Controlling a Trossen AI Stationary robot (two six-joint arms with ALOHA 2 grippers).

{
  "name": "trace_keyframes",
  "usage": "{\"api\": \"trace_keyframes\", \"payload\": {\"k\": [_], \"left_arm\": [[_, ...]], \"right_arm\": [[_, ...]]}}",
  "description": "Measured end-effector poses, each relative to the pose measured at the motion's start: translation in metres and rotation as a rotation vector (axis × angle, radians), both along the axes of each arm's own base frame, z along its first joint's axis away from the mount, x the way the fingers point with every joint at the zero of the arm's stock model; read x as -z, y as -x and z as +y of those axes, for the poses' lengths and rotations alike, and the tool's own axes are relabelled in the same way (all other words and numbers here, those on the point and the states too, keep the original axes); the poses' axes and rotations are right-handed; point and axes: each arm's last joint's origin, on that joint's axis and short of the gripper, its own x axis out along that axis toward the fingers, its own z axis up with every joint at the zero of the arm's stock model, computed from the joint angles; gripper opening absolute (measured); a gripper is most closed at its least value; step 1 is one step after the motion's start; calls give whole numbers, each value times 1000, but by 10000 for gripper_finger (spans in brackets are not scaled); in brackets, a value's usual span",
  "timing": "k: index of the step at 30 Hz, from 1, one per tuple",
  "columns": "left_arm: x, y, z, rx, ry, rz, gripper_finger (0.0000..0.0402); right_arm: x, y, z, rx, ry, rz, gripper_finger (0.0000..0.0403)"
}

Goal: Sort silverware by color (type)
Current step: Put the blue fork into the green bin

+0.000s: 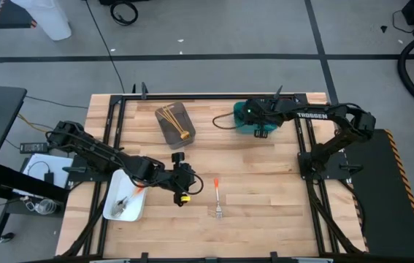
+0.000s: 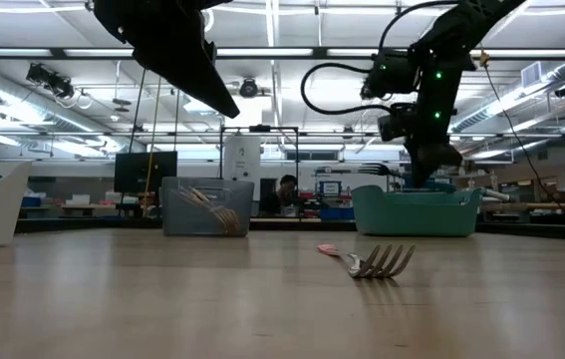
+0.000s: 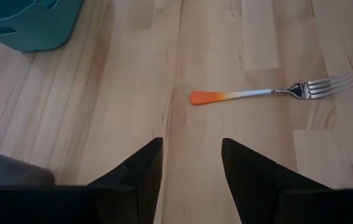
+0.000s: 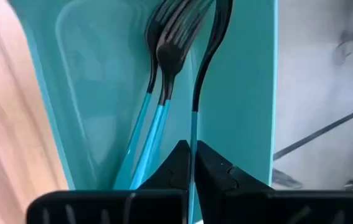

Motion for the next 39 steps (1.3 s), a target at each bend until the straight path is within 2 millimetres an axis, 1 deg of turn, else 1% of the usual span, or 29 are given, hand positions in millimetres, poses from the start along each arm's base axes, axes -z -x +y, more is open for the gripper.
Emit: {"api": "trace_keyframes", "payload": {"k": [5, 12, 17, 21, 24, 31, 39], "left_arm": [[0, -2, 5, -18, 2, -5, 173], [0, -4, 10, -35, 2, -6, 173], [0, -4, 10, -35, 3, -7, 173], [-1, -4, 10, -35, 5, -12, 173], [-1, -4, 10, -35, 6, -15, 173], [-1, -4, 10, -40, 13, -15, 173], [-1, -4, 10, -39, 12, -14, 173]], "right_arm": [[-10, 4, -13, 73, -92, -74, 16], [-9, 16, -30, 131, -212, -149, 16], [-9, 21, -33, 138, -262, -156, 16], [-8, 20, -32, 129, -296, -176, 16], [-2, 18, -34, 149, -339, -181, 16], [23, 14, -44, 225, -369, -110, 16], [39, 17, -55, 300, -412, -92, 16]]}}
